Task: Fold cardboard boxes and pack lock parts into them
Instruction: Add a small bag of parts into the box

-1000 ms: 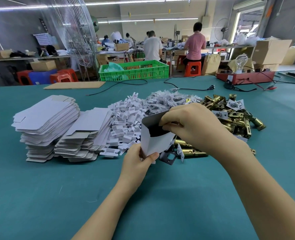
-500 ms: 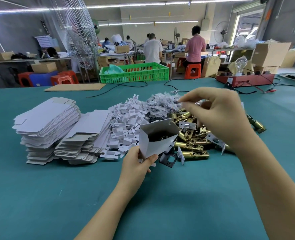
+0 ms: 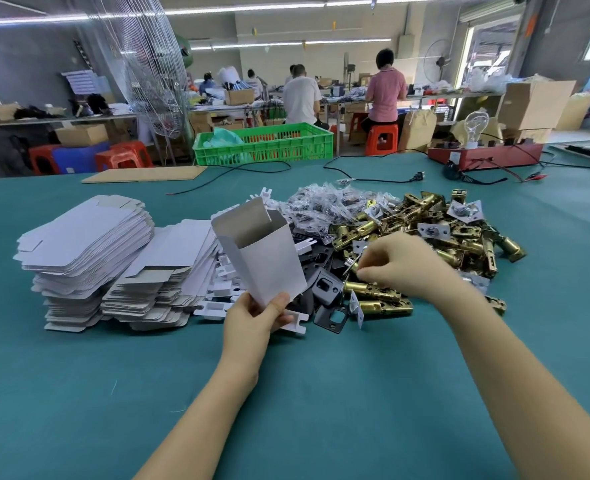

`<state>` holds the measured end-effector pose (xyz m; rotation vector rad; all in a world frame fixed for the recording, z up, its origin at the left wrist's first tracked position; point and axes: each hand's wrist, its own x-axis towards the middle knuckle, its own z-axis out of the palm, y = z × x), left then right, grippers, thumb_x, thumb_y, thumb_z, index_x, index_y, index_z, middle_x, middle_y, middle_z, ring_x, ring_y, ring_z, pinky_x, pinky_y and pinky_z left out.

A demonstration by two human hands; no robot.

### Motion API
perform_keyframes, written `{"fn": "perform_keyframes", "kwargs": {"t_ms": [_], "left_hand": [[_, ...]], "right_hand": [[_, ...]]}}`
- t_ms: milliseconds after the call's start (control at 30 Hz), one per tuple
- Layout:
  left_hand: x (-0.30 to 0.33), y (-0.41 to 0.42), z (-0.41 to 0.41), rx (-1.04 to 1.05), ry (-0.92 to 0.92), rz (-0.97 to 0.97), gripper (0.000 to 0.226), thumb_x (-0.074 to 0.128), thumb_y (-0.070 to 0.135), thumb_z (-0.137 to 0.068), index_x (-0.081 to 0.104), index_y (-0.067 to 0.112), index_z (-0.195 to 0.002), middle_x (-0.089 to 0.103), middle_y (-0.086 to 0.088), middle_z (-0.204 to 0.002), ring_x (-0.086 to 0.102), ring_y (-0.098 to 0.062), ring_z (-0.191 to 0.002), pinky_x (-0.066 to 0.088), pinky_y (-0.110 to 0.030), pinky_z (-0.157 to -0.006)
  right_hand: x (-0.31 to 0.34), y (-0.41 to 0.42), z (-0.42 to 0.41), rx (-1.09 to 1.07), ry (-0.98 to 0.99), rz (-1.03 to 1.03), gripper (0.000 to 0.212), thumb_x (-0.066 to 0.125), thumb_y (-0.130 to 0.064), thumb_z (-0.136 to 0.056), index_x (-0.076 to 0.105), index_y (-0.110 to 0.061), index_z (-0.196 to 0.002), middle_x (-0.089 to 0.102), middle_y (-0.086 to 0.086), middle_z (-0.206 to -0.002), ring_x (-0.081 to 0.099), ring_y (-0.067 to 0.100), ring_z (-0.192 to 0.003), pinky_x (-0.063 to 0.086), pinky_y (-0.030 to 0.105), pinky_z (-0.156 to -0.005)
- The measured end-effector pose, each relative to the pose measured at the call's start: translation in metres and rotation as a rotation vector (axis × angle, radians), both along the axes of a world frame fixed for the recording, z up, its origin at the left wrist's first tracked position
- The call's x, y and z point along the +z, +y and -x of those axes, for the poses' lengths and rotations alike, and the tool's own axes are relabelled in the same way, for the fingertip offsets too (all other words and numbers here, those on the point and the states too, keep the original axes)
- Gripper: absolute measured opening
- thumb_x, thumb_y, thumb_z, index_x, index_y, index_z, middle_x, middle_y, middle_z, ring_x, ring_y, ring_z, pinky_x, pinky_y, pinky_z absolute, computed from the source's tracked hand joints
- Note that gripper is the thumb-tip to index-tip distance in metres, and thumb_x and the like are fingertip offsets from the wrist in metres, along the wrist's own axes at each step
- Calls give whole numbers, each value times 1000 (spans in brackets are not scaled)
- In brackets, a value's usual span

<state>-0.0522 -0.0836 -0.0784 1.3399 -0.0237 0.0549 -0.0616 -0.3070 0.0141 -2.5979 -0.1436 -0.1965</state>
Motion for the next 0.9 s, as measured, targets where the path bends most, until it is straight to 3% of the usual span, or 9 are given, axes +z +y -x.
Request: {"fn": "perform_keyframes", "kwargs": {"t_ms": [100,300,500,633,767,900], "left_hand": [[1,0,0,26,15,10,12,69,5,-88,63,5,-99,71,0,-75,68,-11,-61,57,-19,-66],[0,0,0,12,5,-10,15,71,5,-87,63,4,-99,73,3,-72,70,-14,-63,56,-18,-65],[-1,0,-2,28,1,-25,12,70,6,-88,62,6,-97,72,3,-70,70,-13,-63,55,-16,-65],[0,0,-1,11,-2,-43,12,69,7,-89,62,6,-99,72,5,-66,70,-11,-61,55,-16,-63],[0,1,-2,6,4,-57,13,68,8,-90,61,4,-100,71,2,-64,71,-14,-63,56,-18,-65],[-1,2,-3,1,4,-76,16,69,10,-90,62,3,-102,71,2,-64,72,-16,-66,58,-19,-69]], "right_hand": [[-16,17,-7,123,62,76,4,70,-20,-83,71,-23,-81,59,-20,-70,56,-6,-69,39,5,-58],[-35,15,-15,21,-2,56,7,66,-13,-84,71,-18,-84,63,-8,-78,61,12,-80,52,28,-76],[-42,-6,-19,-230,-236,-101,8,61,-11,-86,69,-15,-86,62,-6,-75,58,14,-75,46,27,-66],[-35,-18,-19,-298,-303,-184,8,62,-16,-87,68,-19,-85,58,-13,-71,53,1,-68,37,15,-56],[-23,-22,-35,-401,-378,-236,9,58,-19,-89,67,-18,-91,61,-9,-76,54,8,-70,36,19,-55],[-8,-15,-77,-392,-364,-92,14,53,-17,-94,61,-7,-101,62,4,-88,56,21,-80,43,30,-67]]}}
